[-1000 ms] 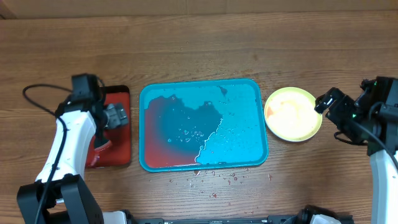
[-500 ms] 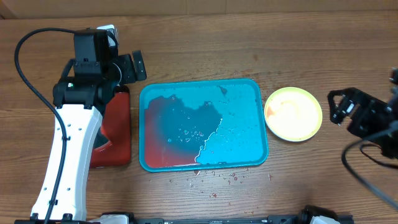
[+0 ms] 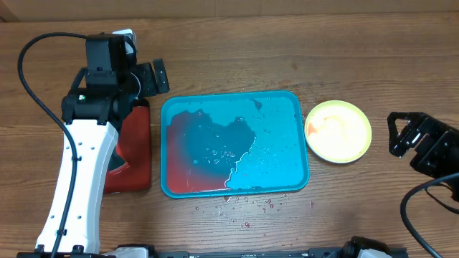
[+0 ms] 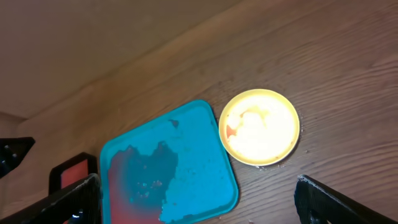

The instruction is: Clean dirty plates on tray and stack at the side

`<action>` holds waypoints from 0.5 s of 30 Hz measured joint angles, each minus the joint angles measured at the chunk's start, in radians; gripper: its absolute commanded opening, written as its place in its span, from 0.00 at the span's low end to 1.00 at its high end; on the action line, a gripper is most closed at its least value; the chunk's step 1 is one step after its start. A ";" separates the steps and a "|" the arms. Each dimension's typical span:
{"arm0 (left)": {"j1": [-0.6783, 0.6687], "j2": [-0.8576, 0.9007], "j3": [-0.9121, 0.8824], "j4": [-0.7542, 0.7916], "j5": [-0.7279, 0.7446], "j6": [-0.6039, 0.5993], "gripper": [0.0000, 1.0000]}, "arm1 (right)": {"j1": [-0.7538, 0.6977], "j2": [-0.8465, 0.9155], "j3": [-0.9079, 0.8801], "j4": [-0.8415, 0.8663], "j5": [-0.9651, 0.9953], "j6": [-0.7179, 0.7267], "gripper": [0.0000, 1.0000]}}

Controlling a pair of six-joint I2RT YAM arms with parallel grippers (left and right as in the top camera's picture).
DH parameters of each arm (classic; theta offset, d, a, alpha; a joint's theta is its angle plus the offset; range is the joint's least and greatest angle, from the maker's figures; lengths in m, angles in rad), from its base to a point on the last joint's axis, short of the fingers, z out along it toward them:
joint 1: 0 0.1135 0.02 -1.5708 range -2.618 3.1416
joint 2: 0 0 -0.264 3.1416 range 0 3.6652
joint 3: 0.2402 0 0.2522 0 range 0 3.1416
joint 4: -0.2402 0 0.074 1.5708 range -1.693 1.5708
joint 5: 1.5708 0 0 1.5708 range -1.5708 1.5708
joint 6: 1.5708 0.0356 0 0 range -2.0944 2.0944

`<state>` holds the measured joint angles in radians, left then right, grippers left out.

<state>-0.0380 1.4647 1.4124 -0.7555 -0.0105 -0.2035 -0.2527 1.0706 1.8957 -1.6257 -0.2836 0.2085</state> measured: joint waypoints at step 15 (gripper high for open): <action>0.000 0.000 0.000 -0.002 0.001 0.000 1.00 | 0.147 -0.394 -0.743 0.901 -0.001 -0.099 1.00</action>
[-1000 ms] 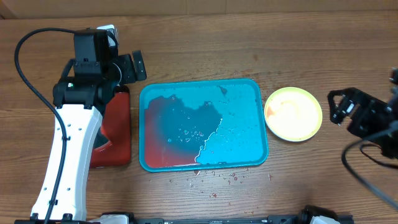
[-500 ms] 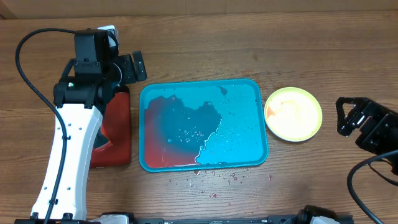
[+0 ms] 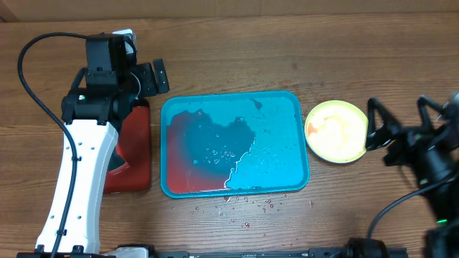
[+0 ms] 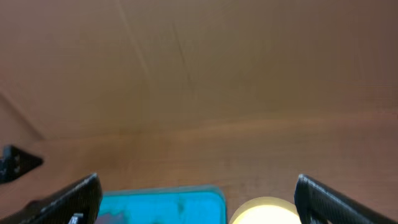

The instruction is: Clean dirty plates on tray and stack at the side

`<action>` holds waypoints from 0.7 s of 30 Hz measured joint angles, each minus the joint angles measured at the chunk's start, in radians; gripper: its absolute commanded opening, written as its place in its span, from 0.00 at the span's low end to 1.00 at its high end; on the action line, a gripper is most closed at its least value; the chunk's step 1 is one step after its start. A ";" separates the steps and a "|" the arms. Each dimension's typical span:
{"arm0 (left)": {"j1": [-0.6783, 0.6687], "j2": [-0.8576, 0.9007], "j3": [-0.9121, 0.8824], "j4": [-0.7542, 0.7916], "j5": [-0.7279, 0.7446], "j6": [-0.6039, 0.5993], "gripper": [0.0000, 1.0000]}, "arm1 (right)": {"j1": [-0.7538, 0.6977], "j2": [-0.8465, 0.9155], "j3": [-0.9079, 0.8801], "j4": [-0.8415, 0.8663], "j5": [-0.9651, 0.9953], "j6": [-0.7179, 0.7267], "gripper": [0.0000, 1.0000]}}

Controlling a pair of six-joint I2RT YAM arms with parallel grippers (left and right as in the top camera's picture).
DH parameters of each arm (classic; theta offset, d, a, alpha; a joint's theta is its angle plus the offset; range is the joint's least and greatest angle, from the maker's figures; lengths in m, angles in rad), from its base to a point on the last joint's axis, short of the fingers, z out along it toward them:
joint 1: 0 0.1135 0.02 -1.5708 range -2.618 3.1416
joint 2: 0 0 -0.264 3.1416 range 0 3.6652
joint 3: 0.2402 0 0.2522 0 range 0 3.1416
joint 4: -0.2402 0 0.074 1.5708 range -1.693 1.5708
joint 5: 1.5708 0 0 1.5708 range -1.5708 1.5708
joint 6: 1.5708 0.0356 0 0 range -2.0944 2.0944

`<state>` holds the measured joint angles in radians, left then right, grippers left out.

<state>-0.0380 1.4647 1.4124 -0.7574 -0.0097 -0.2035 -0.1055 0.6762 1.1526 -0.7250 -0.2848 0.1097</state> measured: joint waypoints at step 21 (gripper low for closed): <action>0.000 0.000 0.000 -0.002 0.000 0.000 1.00 | 0.133 -0.660 -1.133 0.679 0.022 -0.009 1.00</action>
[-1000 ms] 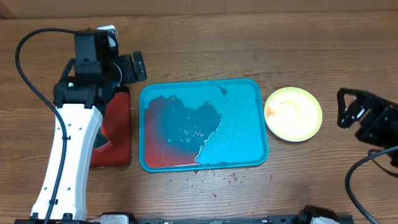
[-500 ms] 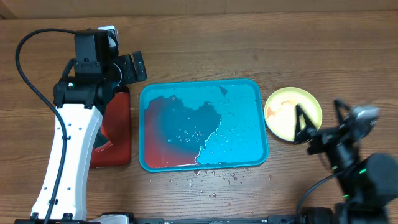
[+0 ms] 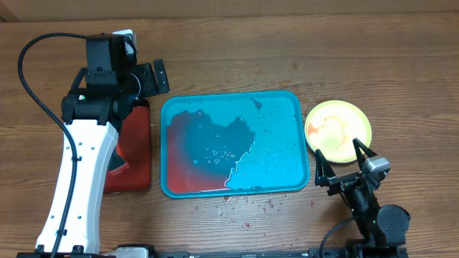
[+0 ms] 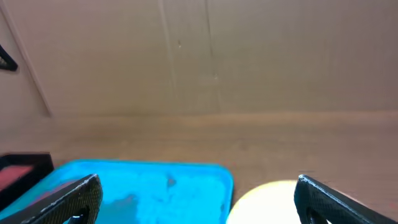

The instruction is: Clean dirty plates on tray and stack at the side

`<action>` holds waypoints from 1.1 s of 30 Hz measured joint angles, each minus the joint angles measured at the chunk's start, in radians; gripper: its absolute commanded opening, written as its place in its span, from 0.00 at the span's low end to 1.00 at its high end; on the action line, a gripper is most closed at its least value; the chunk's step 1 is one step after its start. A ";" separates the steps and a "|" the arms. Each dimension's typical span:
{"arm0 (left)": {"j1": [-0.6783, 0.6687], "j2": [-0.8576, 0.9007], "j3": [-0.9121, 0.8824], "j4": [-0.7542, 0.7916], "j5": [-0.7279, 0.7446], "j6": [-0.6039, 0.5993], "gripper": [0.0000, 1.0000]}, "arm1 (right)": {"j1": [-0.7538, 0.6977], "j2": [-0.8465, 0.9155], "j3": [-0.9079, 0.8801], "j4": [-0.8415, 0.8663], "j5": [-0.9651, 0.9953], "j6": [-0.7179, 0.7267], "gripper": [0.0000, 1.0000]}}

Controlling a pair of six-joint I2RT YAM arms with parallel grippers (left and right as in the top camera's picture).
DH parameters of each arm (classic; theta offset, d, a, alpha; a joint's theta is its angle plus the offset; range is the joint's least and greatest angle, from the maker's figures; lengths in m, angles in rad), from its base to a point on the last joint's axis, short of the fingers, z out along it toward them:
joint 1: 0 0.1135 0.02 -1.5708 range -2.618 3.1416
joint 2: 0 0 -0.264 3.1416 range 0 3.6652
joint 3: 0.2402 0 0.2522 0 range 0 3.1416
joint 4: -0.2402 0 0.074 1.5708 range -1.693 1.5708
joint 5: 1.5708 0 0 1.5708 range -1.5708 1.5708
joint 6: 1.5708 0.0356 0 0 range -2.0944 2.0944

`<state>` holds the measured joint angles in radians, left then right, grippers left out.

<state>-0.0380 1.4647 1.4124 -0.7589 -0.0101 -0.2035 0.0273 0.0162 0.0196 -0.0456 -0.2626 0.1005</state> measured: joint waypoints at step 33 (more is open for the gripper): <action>0.000 -0.272 -0.009 -0.076 -0.018 0.002 1.00 | 0.000 -0.003 -0.001 -0.019 0.001 0.000 1.00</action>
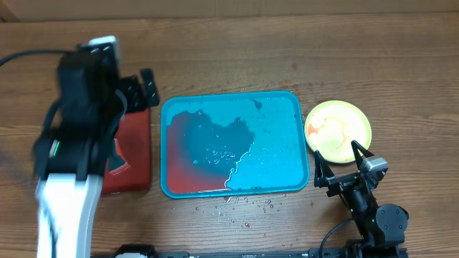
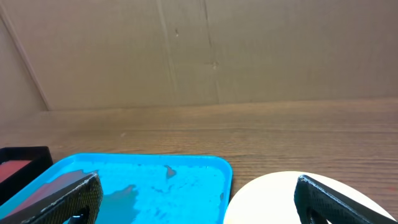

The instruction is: Clean dirty plates on tray and stack at the side

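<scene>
A blue tray (image 1: 280, 158) lies mid-table, wet, with a red smear across its left half; the right wrist view shows it as the tray (image 2: 155, 180). A yellow plate (image 1: 337, 129) with an orange-stained pale middle sits on the wood just right of it, the plate (image 2: 280, 202) showing low in the wrist view. My right gripper (image 1: 338, 163) rests low at the plate's near edge, open, nothing between its fingers; in its own view the gripper (image 2: 198, 182) faces the back wall. My left gripper (image 1: 136, 87), blurred, hovers off the tray's far left corner, jaws apart and empty.
A red rectangular dish with a dark rim (image 1: 133, 154) lies left of the tray, partly under the left arm. Red drops and crumbs (image 1: 247, 204) dot the wood by the tray's near edge. A cardboard wall (image 2: 186, 50) stands behind the table.
The left arm has shifted left and toward the near side and is blurred. The right gripper stays at the plate's near edge, open. Tray, plate and red dish have not moved.
First my right gripper was open at the table's far right, looking down on plate and tray. Then it was just right of the plate. Then it sat low at the plate's near edge, where it remains. The left arm held still until now.
</scene>
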`<action>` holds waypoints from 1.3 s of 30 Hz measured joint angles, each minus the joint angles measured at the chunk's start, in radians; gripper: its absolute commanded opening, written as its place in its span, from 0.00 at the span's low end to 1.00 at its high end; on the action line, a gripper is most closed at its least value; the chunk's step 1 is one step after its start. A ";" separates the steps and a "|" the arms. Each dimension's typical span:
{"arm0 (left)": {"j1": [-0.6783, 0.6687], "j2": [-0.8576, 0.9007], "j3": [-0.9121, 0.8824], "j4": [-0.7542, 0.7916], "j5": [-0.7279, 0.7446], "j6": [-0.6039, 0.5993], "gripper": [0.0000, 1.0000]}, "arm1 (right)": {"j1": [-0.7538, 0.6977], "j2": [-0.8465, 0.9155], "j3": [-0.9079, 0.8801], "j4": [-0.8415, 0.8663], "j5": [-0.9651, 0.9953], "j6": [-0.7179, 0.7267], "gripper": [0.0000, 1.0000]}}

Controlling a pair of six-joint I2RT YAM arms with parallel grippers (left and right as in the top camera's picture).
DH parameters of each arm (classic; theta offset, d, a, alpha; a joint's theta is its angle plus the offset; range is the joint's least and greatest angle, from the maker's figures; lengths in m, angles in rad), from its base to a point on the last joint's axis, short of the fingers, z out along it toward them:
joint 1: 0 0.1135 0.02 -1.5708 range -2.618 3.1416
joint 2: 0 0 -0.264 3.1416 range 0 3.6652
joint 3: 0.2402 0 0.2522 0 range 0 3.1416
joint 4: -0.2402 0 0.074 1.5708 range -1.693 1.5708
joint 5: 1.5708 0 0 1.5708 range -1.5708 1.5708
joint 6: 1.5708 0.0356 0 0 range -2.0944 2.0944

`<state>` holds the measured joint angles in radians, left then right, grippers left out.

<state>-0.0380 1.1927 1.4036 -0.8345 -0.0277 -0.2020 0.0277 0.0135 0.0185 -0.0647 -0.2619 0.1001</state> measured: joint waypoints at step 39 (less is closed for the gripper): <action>0.020 -1.176 -1.395 0.775 0.197 0.318 1.00 | 0.000 -0.001 0.000 0.000 0.000 0.000 1.00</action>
<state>-0.0177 0.0166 0.0086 -0.0593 0.1692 0.1162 0.0277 0.0128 0.0185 -0.0643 -0.2619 0.1005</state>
